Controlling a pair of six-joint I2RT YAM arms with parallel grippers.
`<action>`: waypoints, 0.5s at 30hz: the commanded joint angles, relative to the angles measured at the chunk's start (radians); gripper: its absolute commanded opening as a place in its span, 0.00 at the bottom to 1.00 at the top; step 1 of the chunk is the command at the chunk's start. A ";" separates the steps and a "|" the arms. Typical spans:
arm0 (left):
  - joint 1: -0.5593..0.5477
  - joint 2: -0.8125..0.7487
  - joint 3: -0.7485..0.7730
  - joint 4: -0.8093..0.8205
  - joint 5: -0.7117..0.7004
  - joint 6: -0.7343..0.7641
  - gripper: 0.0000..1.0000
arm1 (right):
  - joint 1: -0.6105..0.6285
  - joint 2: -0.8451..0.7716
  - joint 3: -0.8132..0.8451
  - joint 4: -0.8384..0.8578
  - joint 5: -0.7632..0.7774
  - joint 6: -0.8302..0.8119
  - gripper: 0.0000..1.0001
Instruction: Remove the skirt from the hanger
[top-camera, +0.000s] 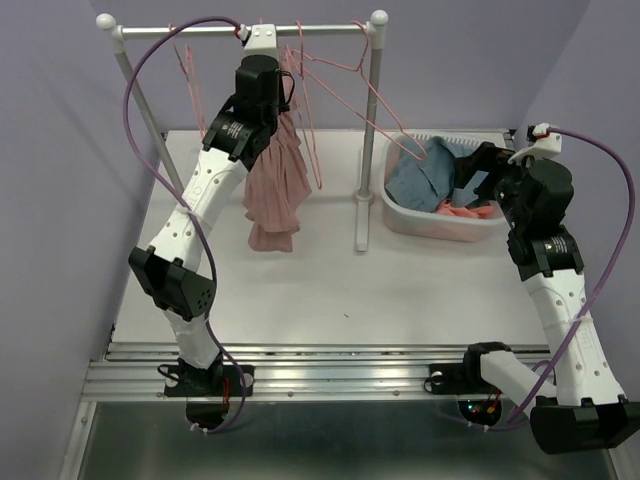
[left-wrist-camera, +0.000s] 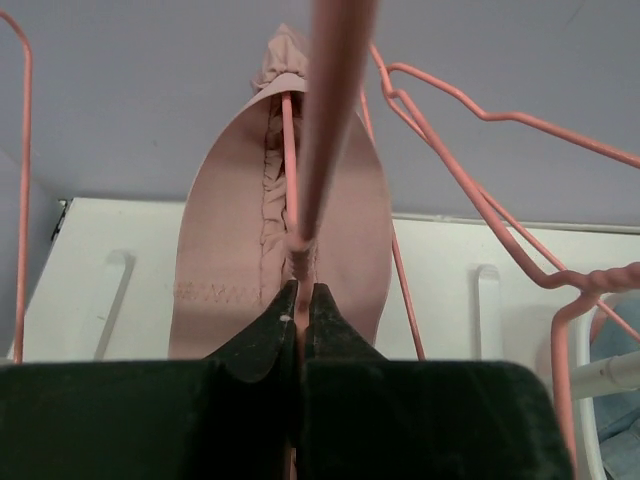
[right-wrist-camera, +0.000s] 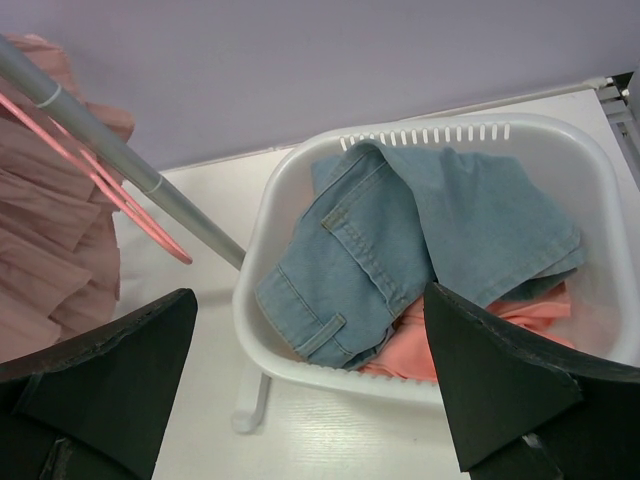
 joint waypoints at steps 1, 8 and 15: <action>0.002 -0.142 0.023 0.095 -0.039 0.010 0.00 | 0.004 -0.009 -0.005 0.039 -0.019 -0.001 1.00; 0.002 -0.257 -0.036 0.112 -0.096 -0.010 0.00 | 0.004 -0.027 -0.013 0.015 -0.062 0.002 1.00; -0.001 -0.464 -0.340 0.126 -0.101 -0.131 0.00 | 0.004 -0.087 -0.062 -0.020 -0.200 0.020 1.00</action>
